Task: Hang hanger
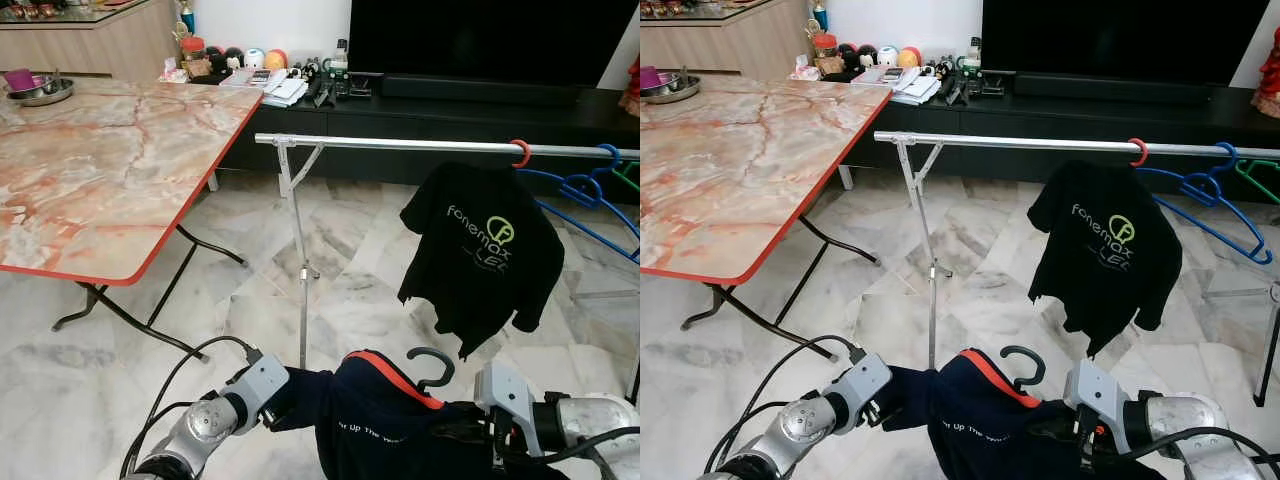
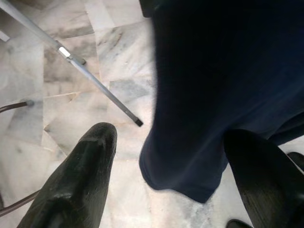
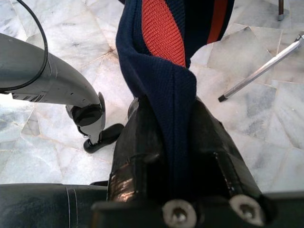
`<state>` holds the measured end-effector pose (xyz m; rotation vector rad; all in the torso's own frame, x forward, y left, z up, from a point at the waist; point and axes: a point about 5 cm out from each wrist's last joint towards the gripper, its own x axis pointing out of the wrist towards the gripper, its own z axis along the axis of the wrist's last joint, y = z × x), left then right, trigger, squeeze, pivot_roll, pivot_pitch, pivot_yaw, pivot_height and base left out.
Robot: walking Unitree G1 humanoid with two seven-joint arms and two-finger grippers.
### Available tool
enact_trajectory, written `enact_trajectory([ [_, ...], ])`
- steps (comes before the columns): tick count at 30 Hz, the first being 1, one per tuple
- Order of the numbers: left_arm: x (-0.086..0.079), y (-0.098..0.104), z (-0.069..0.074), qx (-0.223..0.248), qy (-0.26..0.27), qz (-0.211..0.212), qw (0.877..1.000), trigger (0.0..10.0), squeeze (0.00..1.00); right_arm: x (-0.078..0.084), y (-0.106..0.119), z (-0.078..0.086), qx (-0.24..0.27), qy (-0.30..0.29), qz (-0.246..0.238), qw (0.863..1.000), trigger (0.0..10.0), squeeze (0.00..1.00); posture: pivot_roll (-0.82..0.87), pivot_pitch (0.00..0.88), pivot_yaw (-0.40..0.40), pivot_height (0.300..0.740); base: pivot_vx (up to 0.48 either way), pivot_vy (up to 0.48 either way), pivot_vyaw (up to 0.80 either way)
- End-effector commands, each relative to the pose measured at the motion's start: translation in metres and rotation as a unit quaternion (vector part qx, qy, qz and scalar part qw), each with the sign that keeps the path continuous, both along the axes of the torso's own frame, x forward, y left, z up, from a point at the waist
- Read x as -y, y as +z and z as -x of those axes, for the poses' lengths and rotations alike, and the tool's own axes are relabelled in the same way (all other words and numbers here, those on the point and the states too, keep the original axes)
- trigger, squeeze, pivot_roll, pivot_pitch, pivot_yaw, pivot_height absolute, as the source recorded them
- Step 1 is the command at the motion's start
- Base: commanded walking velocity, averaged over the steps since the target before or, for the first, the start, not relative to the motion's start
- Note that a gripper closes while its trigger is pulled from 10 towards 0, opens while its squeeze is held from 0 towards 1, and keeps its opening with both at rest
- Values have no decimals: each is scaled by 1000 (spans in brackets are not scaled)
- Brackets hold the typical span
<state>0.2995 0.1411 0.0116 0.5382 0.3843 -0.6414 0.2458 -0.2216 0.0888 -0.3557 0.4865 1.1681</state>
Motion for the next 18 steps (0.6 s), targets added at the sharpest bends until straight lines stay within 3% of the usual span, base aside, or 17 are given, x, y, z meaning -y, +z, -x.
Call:
enact_trajectory([
  [1,-1,-3,2,-12,4,2,1000,8706,0,-2,10,-1,15,10,-8,1000,10000,0,38,76,-2,740,0,0,0],
  [2,0,-3,2,-12,5,4,1000,1961,0,-3,11,-1,14,13,-10,1000,10000,0,36,75,-3,740,0,0,0],
  [3,1,-3,2,-11,6,5,1000,0,0,-3,12,0,14,16,-11,1000,10000,0,36,75,-3,740,0,0,0],
  [18,-1,-3,2,-8,18,7,1000,0,0,-3,9,-2,15,10,-2,1000,10000,0,42,57,-3,740,0,0,0],
])
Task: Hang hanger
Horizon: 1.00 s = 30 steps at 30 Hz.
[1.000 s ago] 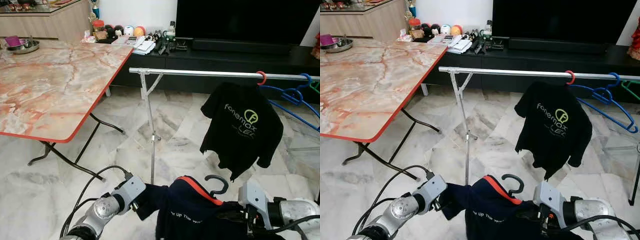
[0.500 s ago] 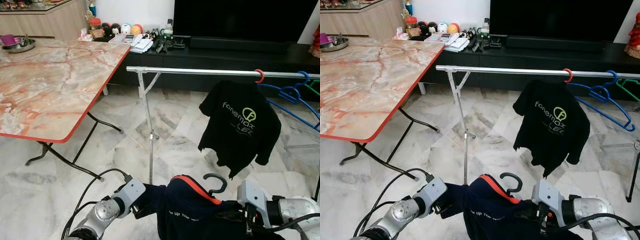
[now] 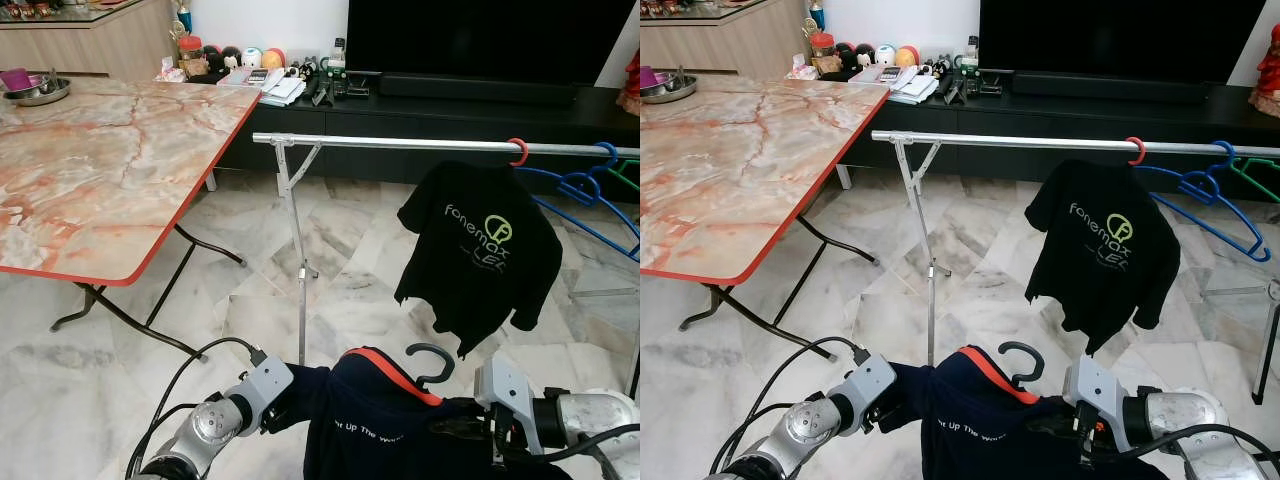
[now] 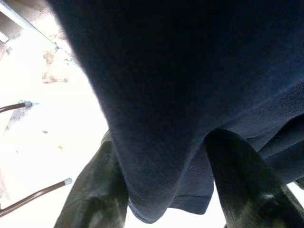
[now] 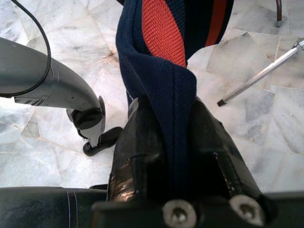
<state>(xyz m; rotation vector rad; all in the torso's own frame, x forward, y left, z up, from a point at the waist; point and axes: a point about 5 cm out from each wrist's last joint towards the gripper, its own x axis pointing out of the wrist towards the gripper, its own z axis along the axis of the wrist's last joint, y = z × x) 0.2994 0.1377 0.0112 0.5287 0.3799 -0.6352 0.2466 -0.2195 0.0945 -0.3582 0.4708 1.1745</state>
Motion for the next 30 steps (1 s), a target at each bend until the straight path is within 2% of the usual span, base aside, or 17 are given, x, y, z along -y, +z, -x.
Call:
enact_trajectory([
  [1,-4,-3,2,-9,14,2,1000,0,0,-1,3,-1,9,6,1,1000,10000,0,42,57,-3,740,0,0,0],
  [14,0,-3,4,-16,-6,11,1000,0,0,-3,-1,-4,17,-1,12,1000,10000,0,42,30,4,740,0,0,0],
  [26,0,-3,4,-20,-10,14,1000,0,0,-5,-1,-6,24,-5,9,1000,10000,0,46,41,2,740,0,0,0],
  [30,-2,-5,4,-19,-3,-4,1000,0,0,-5,-1,-7,26,-7,9,1000,10000,0,46,44,1,740,0,0,0],
])
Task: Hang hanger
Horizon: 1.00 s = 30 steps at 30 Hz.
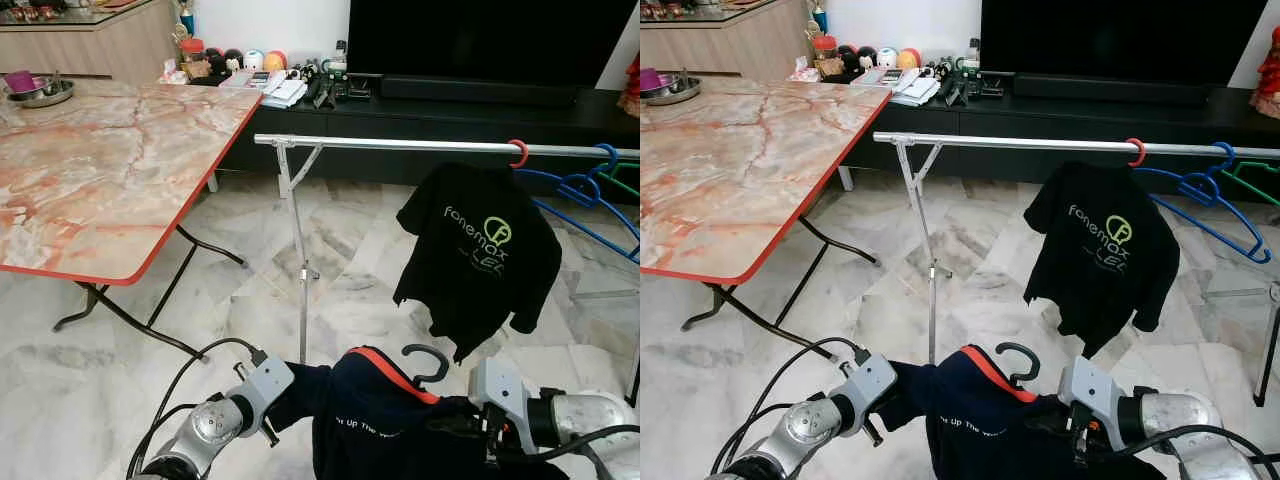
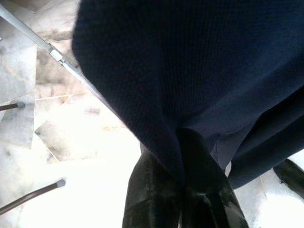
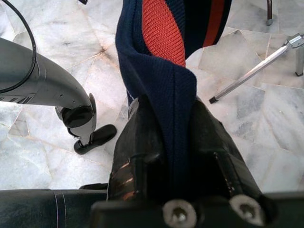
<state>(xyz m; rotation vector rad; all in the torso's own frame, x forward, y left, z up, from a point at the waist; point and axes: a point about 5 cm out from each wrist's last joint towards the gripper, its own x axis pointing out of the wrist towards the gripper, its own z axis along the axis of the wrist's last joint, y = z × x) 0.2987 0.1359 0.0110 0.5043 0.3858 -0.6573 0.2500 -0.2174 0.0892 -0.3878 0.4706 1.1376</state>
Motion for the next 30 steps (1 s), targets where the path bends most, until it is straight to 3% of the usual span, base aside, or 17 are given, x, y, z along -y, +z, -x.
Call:
enact_trajectory([
  [1,-4,-5,3,-10,4,-16,1000,0,0,-3,4,-4,14,7,-4,1000,10000,0,46,44,1,740,0,0,0],
  [5,-20,3,-8,17,104,-11,994,0,0,-1,2,-3,11,3,7,1000,10000,0,44,47,1,740,0,0,0],
  [7,-33,9,-15,32,181,13,983,0,0,3,-3,-1,4,-2,23,1000,10000,0,43,50,0,740,0,0,0],
  [9,-38,11,-16,36,201,18,979,0,0,5,-5,0,1,-2,33,999,10000,0,45,51,-2,740,0,0,0],
  [12,-57,14,-18,43,266,21,963,0,0,15,-14,-1,1,-21,78,997,10000,0,48,57,-3,740,0,0,0],
  [15,-60,14,-18,44,268,11,962,0,0,18,-16,-4,4,-40,89,995,10000,0,49,59,-4,740,0,0,0],
  [17,-63,13,-17,42,273,0,961,0,0,27,-21,-10,13,-81,128,988,10000,0,53,62,-3,740,0,0,0],
  [20,-65,13,-16,43,281,-3,959,0,0,33,-24,-13,11,-112,147,983,10000,0,55,62,-4,740,0,0,0],
  [22,-70,12,-15,43,301,-4,953,0,0,48,-30,-21,12,-189,187,964,10000,0,54,66,-3,740,0,0,0],
  [23,-71,12,-15,41,302,-4,952,0,0,49,-30,-22,16,-201,189,961,10000,0,54,66,-3,740,0,0,0],
  [24,-70,11,-15,34,299,-6,954,0,0,49,-28,-28,27,-236,167,957,10000,0,55,68,-4,740,0,0,0],
  [26,-70,10,-15,30,296,-7,955,0,0,48,-27,-30,29,-245,157,956,10000,0,55,68,-4,740,0,0,0],
  [27,-63,5,-12,9,266,-14,964,0,0,43,-21,-38,48,-279,114,952,10000,0,56,70,-2,740,0,0,0],
  [30,-53,-3,-6,-21,211,-29,977,0,0,41,-16,-46,64,-316,74,944,10000,0,56,70,-2,740,0,0,0],
])
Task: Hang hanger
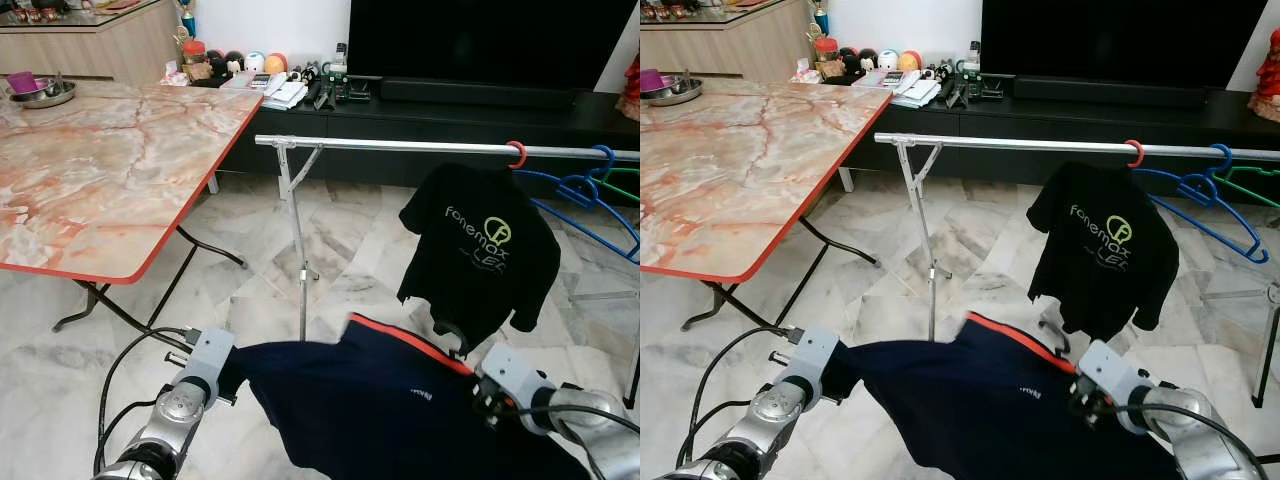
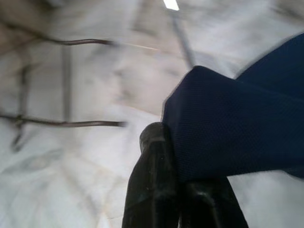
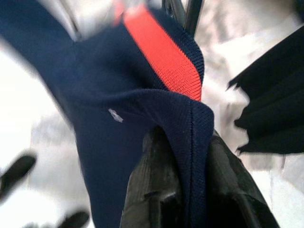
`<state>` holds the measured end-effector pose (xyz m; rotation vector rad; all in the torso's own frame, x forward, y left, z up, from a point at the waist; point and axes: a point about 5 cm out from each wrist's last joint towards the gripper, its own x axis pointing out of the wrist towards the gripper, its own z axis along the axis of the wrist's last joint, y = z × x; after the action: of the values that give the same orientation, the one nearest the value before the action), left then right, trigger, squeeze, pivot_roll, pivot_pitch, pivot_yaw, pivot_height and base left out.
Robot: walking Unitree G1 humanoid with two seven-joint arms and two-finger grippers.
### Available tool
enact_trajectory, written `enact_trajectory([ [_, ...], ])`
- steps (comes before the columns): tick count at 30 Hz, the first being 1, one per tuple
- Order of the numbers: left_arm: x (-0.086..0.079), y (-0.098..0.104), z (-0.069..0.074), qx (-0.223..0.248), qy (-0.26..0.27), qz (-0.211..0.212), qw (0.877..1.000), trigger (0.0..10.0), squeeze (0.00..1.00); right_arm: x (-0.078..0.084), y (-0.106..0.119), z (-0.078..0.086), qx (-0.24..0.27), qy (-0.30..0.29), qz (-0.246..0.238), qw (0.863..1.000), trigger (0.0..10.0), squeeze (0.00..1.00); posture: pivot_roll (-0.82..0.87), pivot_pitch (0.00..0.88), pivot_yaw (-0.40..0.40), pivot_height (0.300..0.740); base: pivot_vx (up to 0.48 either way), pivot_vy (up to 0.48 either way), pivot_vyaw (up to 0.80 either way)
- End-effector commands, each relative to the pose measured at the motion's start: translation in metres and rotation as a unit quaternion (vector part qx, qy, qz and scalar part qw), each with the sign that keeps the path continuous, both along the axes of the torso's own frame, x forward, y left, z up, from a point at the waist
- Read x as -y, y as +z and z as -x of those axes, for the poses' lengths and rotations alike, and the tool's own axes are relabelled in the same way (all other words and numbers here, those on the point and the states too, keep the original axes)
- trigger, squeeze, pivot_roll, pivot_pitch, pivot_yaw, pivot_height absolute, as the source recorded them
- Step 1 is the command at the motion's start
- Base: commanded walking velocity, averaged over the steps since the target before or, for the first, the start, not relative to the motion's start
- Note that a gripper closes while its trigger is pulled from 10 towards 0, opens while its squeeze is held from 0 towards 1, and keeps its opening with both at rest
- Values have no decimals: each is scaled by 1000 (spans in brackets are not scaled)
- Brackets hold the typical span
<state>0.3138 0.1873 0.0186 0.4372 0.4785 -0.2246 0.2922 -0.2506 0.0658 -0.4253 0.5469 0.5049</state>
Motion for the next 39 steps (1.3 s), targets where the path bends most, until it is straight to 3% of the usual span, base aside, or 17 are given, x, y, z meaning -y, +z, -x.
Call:
enact_trajectory([
  [1,6,-17,15,-60,-59,-19,996,0,0,6,11,-8,37,-33,-19,999,10000,0,57,71,-2,740,0,0,0],
  [3,11,-23,20,-86,-97,-36,991,0,0,5,14,-11,50,-44,-34,997,10000,0,58,71,-3,740,0,0,0],
  [4,16,-27,25,-102,-145,-51,983,0,0,3,15,-14,56,-54,-49,996,10000,0,58,72,-4,740,0,0,0],
  [9,24,-27,28,-118,-208,-50,970,0,0,0,12,-14,47,-46,-44,997,10000,0,58,73,-6,740,0,0,0],
  [13,38,-22,27,-129,-266,-6,955,118,0,-8,5,-12,33,-20,-46,998,10000,0,64,72,-11,740,0,0,0],
  [14,40,-20,25,-121,-273,-9,954,10000,0,-11,4,-11,28,-3,-46,999,10000,0,64,72,-11,740,0,0,0],
  [15,41,-18,24,-115,-278,-12,954,10000,0,-13,3,-10,24,9,-46,999,10000,0,63,70,-11,740,0,0,0],
  [16,43,-14,21,-99,-275,-3,956,10000,1000,-17,-1,-7,11,41,-34,999,10000,0,62,69,-13,740,0,0,0],
  [22,42,-6,16,-96,-286,16,953,10000,1000,-17,-16,-1,-25,84,19,996,10000,0,61,66,-18,740,0,0,0],
  [24,42,-2,16,-105,-301,44,947,10000,1000,-20,-25,4,-45,135,56,988,10000,0,63,65,-20,740,0,0,0],
  [26,42,-2,16,-106,-304,49,946,10000,1000,-21,-26,6,-50,143,61,987,10000,0,63,65,-20,740,0,0,0],
  [27,46,6,12,-94,-314,69,942,10000,1000,-22,-38,15,-85,196,102,972,10000,0,73,63,-26,740,0,0,0],
  [29,52,13,10,-80,-335,89,934,10000,1000,-26,-48,25,-112,254,129,952,10000,0,81,62,-29,740,0,0,0],
  [33,61,20,9,-71,-350,116,927,10000,1000,-38,-47,23,-112,268,77,954,10000,0,82,61,-29,740,0,0,0],
  [35,67,23,8,-69,-359,133,921,10000,1000,-47,-45,24,-108,295,56,948,10000,0,79,61,-27,740,0,0,0],
  [39,77,21,13,-88,-384,150,907,10000,1000,-55,-43,22,-97,314,45,943,10000,0,75,59,-24,740,0,0,0],
])
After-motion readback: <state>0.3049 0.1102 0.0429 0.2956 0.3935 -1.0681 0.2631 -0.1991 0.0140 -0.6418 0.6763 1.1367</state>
